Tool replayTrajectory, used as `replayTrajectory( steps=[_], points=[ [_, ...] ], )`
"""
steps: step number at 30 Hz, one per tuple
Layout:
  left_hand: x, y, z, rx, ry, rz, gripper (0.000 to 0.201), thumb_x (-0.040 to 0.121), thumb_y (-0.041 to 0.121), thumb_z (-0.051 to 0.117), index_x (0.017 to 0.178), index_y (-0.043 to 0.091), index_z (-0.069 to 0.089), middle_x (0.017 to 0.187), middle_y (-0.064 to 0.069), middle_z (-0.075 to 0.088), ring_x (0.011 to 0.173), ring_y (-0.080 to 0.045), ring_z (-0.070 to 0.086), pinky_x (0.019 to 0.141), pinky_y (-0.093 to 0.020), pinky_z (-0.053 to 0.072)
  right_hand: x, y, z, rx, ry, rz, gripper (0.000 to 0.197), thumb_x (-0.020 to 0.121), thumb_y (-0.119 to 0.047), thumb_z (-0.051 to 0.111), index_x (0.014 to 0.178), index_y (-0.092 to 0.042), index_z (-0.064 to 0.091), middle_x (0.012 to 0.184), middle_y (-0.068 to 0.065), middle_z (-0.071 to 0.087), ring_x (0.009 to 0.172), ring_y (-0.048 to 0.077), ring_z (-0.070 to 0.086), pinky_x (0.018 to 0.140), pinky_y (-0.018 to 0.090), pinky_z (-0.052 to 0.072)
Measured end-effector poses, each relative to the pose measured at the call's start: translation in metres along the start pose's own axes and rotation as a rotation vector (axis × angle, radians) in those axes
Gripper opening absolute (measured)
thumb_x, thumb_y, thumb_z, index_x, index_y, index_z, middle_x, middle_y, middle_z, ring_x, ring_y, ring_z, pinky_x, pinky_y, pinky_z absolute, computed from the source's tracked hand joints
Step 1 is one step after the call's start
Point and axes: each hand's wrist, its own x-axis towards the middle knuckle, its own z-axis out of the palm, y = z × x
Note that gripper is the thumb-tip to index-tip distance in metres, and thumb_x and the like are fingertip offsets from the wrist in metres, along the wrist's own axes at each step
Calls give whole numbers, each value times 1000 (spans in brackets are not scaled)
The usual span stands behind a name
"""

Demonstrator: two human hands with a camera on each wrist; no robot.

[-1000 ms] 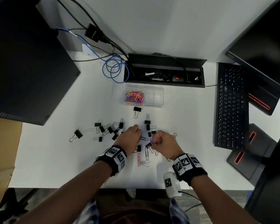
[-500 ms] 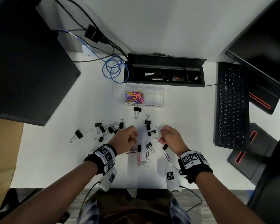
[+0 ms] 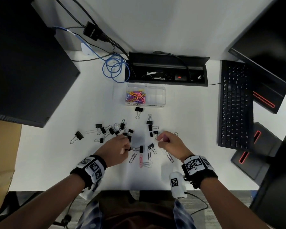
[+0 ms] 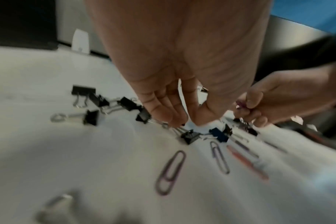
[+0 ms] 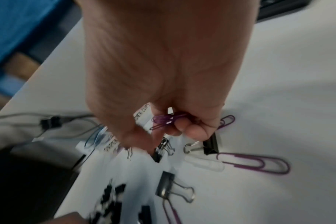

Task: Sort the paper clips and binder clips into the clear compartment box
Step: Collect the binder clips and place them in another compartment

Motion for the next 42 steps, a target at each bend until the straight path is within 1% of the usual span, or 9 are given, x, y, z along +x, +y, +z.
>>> replayTrajectory(
  steps=[5,8,13,18,23,31,37,40,42],
  points=[
    [-12,-4,-3,319,-175,-95,9,82,30,60,85,22,64,89,9,54,86,-15,59,72,-27,46,-3,0,18,-322,-100,-103,26,63,-27,89,72,-15,67,62,-12,47,50,1,45,49,11,35],
    [-7,1,-1,346,-184,-111,13,86,12,53,85,17,66,93,2,61,85,-20,61,72,-31,49,-2,-3,28,-398,-64,-83,22,68,-20,85,70,-8,68,69,-7,58,57,3,48,56,17,38],
    [3,7,-7,381,-112,-75,15,93,13,48,97,10,62,101,-9,63,92,-27,61,76,-35,48,3,-13,39,-512,47,-61,10,73,-6,68,69,4,65,78,14,69,63,18,54,53,24,43],
    [2,0,-5,262,-84,-79,16,86,5,49,97,7,60,105,-10,62,99,-27,59,82,-36,48,2,-21,46,-532,164,3,13,76,-15,70,70,-7,62,77,7,64,71,23,62,63,29,52],
    [-6,-4,-4,212,-72,-29,20,86,1,49,103,4,59,105,-11,61,98,-26,57,78,-29,42,-5,-20,61,-577,225,-49,41,85,-8,55,52,-21,36,63,-1,47,64,21,50,63,25,38],
    [-7,-11,-11,-111,-20,-139,17,91,11,47,99,15,61,108,-5,51,90,-18,58,88,-38,51,-10,-8,69,-279,322,-109,7,83,-16,63,80,-9,61,75,3,64,70,18,60,66,25,44],
    [15,13,-28,-423,97,-278,21,92,13,44,87,20,64,87,-6,70,76,-27,68,70,-36,58,-3,-31,53,138,312,90,21,82,-36,71,90,-18,64,73,-6,60,67,9,54,66,24,43],
    [44,34,-51,-454,239,-269,25,90,8,44,90,19,67,81,3,68,63,-11,63,55,-15,50,15,-68,38,397,268,114,4,89,-19,61,86,-17,62,63,-2,54,53,11,47,50,22,40],
    [66,48,-69,-545,332,-244,26,91,6,43,94,17,66,87,-2,69,73,-15,66,66,-21,54,28,-97,27,545,229,63,9,91,-9,55,86,-13,61,61,2,50,53,15,44,52,24,38]
  ],
)
